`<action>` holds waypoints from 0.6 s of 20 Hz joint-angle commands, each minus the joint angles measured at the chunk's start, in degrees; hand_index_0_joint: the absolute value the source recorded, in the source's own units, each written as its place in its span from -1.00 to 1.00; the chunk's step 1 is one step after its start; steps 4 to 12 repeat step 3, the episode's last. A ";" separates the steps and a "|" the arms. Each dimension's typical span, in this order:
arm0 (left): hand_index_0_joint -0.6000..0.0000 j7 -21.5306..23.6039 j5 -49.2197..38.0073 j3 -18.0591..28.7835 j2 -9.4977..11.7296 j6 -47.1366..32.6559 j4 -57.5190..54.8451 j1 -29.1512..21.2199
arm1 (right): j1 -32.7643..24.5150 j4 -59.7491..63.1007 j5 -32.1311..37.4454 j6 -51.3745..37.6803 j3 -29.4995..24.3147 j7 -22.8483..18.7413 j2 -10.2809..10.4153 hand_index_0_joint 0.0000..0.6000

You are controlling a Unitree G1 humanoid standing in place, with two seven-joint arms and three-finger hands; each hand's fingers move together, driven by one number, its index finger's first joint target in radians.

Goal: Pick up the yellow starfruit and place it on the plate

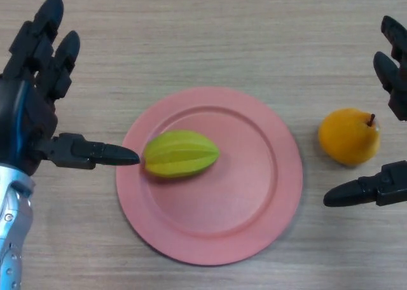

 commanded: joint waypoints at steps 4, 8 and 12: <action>1.00 0.06 -0.38 4.15 1.94 -5.24 -3.86 -1.09 | -1.91 -2.49 0.75 -7.15 -2.42 -1.45 -1.96 -1.00; 1.00 0.06 -0.38 4.15 1.94 -5.24 -3.86 -1.09 | -1.91 -2.49 0.75 -7.15 -2.42 -1.45 -1.96 -1.00; 1.00 0.06 -0.38 4.15 1.94 -5.24 -3.86 -1.09 | -1.91 -2.49 0.75 -7.15 -2.42 -1.45 -1.96 -1.00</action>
